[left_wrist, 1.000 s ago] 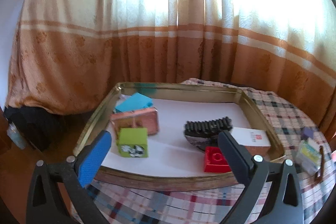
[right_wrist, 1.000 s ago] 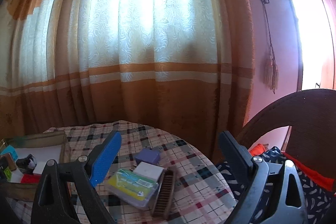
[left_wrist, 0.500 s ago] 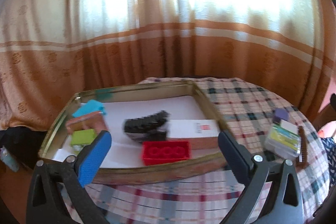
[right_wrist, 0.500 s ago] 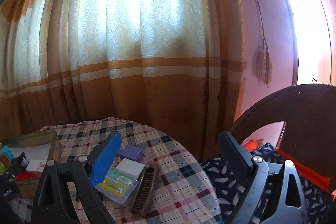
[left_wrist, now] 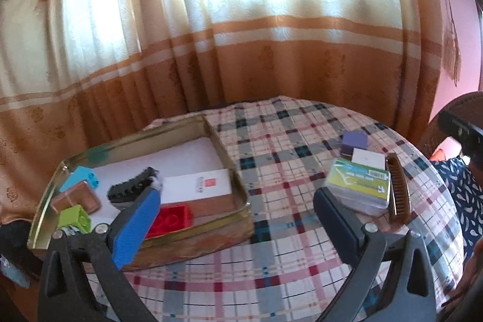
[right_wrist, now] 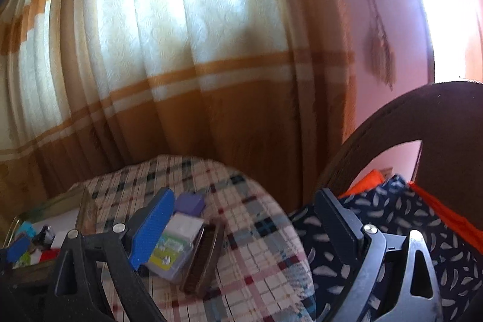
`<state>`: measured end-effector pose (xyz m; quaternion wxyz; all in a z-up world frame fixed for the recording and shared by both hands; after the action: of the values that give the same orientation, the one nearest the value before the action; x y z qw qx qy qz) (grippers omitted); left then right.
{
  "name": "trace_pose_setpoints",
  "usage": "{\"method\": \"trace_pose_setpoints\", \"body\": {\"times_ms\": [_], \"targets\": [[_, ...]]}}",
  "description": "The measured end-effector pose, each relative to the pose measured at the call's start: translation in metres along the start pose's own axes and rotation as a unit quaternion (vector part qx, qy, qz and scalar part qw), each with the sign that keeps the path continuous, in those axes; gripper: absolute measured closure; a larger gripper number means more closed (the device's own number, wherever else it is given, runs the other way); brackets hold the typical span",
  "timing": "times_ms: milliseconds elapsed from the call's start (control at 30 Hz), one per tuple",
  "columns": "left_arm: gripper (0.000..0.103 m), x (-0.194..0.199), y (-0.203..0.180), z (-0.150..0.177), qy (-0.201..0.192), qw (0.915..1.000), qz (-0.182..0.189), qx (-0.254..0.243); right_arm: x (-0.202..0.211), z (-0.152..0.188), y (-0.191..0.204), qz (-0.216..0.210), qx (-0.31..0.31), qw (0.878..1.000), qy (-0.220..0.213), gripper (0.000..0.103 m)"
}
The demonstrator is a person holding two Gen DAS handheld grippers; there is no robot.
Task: Organize rigid objects
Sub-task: 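Reach the right gripper to the brown comb and close on it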
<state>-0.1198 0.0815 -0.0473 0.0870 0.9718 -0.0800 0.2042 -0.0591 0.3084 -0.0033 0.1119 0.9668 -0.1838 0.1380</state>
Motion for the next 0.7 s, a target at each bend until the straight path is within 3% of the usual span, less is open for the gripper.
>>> {"method": "trace_pose_setpoints", "body": {"times_ms": [200,467,633,700], "targets": [[0.0,-0.006,-0.008,0.007,0.023,0.9994,0.019,0.02,-0.011,0.038,0.024,-0.05,0.046,0.993,0.1,0.008],[0.0,-0.004,-0.011,0.008,0.024,0.9994,0.019,0.019,-0.033,0.079,0.03,-0.053,0.073,0.972,0.219,0.011],[0.0,-0.005,-0.01,0.008,0.024,0.9993,0.02,0.02,-0.037,0.075,0.008,-0.01,0.089,0.972,0.219,0.017],[0.0,-0.004,-0.01,0.008,0.026,0.9993,0.019,0.02,-0.039,0.073,0.004,-0.017,0.075,0.972,0.222,0.017]]}}
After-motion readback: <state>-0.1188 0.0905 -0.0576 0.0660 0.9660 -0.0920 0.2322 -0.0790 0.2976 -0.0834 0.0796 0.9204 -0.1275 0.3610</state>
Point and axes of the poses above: each gripper's, at about its wrist camera, not at the fingertips, and x roughly against the way its jaws point, y to its left, z to its underside, the point moved 10 cm from there along -x, roughly the way its jaws point, and after that the axes turned 8 degrees about -y, right-handed, at the moved point
